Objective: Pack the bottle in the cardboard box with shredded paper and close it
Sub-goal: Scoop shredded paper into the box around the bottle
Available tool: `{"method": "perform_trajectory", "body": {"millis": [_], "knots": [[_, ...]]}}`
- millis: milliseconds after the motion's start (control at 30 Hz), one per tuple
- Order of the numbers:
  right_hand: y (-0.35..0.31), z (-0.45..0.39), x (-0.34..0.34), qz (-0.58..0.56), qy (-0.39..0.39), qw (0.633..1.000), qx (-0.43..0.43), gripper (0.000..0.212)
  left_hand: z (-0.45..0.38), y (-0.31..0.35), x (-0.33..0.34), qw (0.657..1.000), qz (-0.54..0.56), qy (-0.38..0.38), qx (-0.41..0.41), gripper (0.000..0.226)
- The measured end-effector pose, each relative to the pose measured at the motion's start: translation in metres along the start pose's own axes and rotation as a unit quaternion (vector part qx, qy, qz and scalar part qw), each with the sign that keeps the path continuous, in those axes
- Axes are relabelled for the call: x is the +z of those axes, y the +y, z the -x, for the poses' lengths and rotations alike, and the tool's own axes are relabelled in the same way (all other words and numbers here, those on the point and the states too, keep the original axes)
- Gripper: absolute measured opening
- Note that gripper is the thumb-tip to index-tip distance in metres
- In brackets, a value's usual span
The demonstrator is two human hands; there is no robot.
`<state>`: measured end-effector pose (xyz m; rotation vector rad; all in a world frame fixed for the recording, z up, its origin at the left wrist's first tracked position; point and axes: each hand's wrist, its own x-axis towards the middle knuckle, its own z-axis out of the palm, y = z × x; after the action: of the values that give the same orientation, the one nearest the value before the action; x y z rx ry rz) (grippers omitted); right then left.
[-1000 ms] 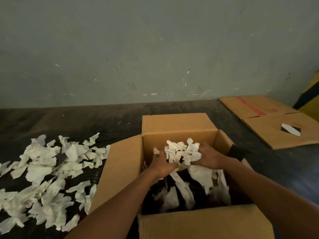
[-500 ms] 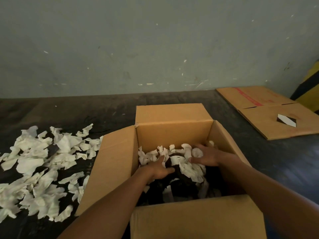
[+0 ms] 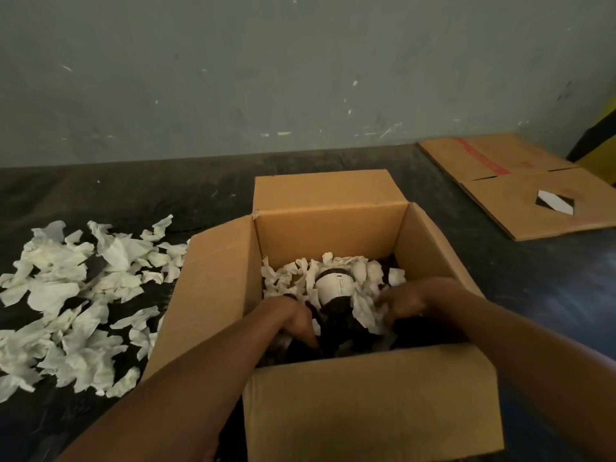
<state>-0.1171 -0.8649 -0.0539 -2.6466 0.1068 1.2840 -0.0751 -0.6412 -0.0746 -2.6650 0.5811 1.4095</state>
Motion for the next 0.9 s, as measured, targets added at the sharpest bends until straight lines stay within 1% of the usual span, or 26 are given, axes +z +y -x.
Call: {"method": "perform_trajectory", "body": {"millis": [33, 67, 100, 133, 200, 267, 300, 367, 400, 433, 467, 533, 567, 600, 667, 700, 767, 800, 833, 900], "knots": [[-0.002, 0.000, 0.008, 0.027, -0.051, 0.998, 0.003, 0.055, 0.002, 0.004, 0.002, 1.000, -0.013, -0.023, 0.004, 0.065], [-0.004, 0.002, 0.013, 0.031, -0.087, 0.996, 0.005, 0.046, 0.002, 0.008, 0.004, 0.999, -0.025, -0.041, 0.009, 0.061], [-0.006, 0.004, 0.015, 0.019, -0.108, 0.994, 0.003, 0.040, 0.002, 0.010, 0.005, 0.998, -0.030, -0.052, 0.015, 0.058], [-0.006, 0.005, 0.014, 0.010, -0.111, 0.994, -0.003, 0.036, 0.001, 0.011, 0.005, 0.998, -0.032, -0.058, 0.022, 0.057], [0.000, 0.002, 0.005, -0.013, -0.085, 0.996, -0.004, 0.029, 0.002, 0.010, 0.002, 0.997, -0.025, -0.064, 0.019, 0.058], [0.005, -0.001, -0.006, -0.070, -0.018, 0.997, -0.001, 0.024, 0.001, 0.006, -0.004, 0.998, -0.024, -0.063, 0.011, 0.059], [0.007, -0.004, -0.011, -0.083, 0.040, 0.996, -0.004, 0.025, 0.001, 0.005, -0.007, 0.999, -0.025, -0.048, 0.002, 0.059], [0.008, -0.009, -0.013, -0.055, 0.153, 0.986, -0.025, 0.041, 0.002, 0.002, -0.013, 0.998, -0.055, 0.017, -0.002, 0.057], [0.008, -0.010, -0.010, -0.046, 0.169, 0.984, -0.037, 0.054, 0.001, 0.002, -0.015, 0.995, -0.077, 0.059, 0.004, 0.056], [0.006, -0.012, -0.005, -0.046, 0.149, 0.987, -0.048, 0.067, 0.000, 0.002, -0.015, 0.993, -0.086, 0.086, 0.004, 0.057], [0.005, -0.016, 0.002, -0.044, 0.104, 0.992, -0.047, 0.077, -0.001, 0.002, -0.014, 0.992, -0.079, 0.099, 0.003, 0.059], [0.004, -0.024, 0.012, -0.007, 0.026, 0.999, -0.023, 0.085, -0.015, -0.002, -0.010, 0.995, -0.031, 0.097, -0.005, 0.064], [0.005, -0.027, 0.015, 0.000, 0.012, 1.000, -0.018, 0.085, -0.025, -0.005, -0.006, 0.996, 0.010, 0.092, -0.012, 0.069], [0.006, -0.031, 0.013, -0.015, 0.015, 1.000, -0.021, 0.083, -0.033, -0.008, -0.003, 0.994, 0.056, 0.094, -0.009, 0.076], [0.009, -0.037, 0.003, -0.080, 0.053, 0.994, -0.048, 0.077, -0.049, -0.014, -0.002, 0.982, 0.143, 0.123, -0.006, 0.089], [0.011, -0.040, -0.005, -0.110, 0.085, 0.988, -0.061, 0.072, -0.055, -0.016, -0.003, 0.975, 0.174, 0.137, -0.020, 0.089], [0.012, -0.046, -0.021, -0.159, 0.151, 0.974, -0.058, 0.058, -0.058, -0.016, -0.010, 0.958, 0.236, 0.155, -0.046, 0.082], [0.013, -0.052, -0.027, -0.190, 0.172, 0.965, -0.050, 0.055, -0.060, -0.016, -0.013, 0.948, 0.269, 0.161, -0.055, 0.078], [0.012, -0.057, -0.030, -0.214, 0.181, 0.959, -0.048, 0.054, -0.061, -0.014, -0.017, 0.937, 0.301, 0.164, -0.058, 0.075], [0.006, -0.068, -0.032, -0.220, 0.160, 0.961, -0.051, 0.055, -0.066, -0.011, -0.022, 0.916, 0.352, 0.183, -0.052, 0.068]]}}
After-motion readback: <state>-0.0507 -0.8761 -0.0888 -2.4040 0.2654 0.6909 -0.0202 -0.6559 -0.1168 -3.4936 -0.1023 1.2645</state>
